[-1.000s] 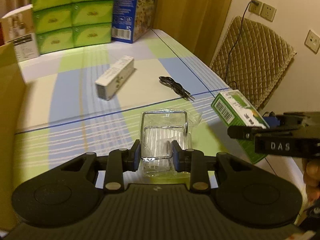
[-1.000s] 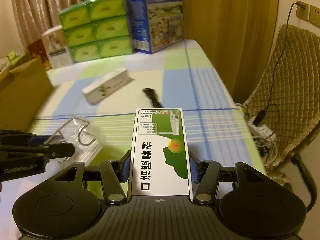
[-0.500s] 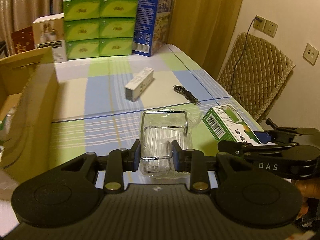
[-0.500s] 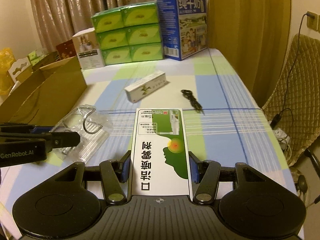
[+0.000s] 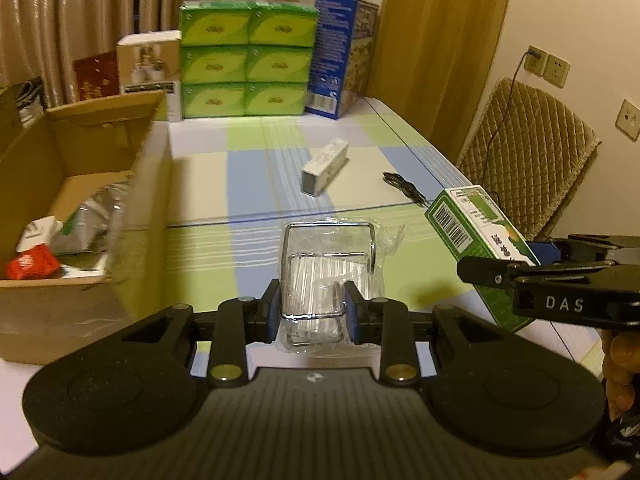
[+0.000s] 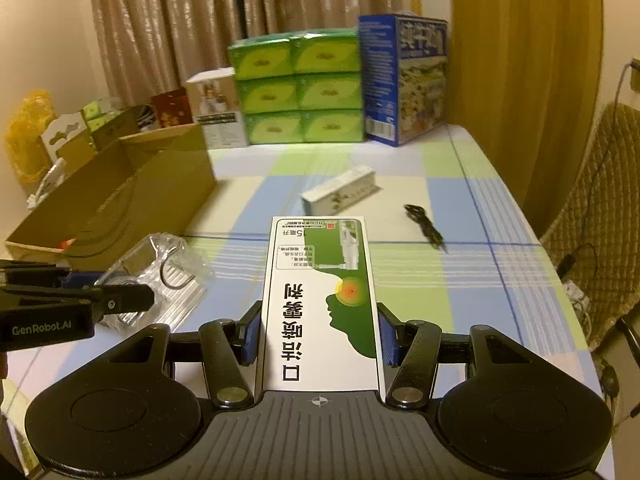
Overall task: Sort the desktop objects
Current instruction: 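Lift the clear packet and medicine box and carry both to the cardboard box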
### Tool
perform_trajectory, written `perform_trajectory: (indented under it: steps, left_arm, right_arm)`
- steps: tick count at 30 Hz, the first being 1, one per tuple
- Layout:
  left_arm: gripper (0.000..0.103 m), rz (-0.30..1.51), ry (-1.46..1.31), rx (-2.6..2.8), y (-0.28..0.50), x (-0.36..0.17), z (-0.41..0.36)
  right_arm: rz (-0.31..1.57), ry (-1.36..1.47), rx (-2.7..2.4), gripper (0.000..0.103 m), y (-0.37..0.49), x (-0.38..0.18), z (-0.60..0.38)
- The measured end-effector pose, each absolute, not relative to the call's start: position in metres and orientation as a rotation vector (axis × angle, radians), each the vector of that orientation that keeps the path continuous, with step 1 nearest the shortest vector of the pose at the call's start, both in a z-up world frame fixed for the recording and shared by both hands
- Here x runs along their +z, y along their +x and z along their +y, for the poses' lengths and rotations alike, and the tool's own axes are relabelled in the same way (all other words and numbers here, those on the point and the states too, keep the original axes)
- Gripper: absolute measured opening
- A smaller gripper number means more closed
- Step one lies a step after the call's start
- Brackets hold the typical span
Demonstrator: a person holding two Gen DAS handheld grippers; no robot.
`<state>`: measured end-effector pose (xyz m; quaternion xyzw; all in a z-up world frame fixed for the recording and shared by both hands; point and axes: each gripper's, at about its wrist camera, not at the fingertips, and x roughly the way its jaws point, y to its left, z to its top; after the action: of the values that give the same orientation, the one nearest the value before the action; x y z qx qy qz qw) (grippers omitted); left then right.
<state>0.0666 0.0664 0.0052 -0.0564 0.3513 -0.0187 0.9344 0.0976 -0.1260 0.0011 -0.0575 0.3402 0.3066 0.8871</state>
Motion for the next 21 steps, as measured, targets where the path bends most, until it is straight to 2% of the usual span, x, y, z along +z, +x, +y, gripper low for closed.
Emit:
perform_trajectory:
  steps: [21]
  left_arm:
    - [0.026, 0.616, -0.066, 0.077, 0.002, 0.098, 0.128]
  right_arm:
    - [0.645, -0.128, 0.774, 0.053, 0.04, 0.066, -0.066]
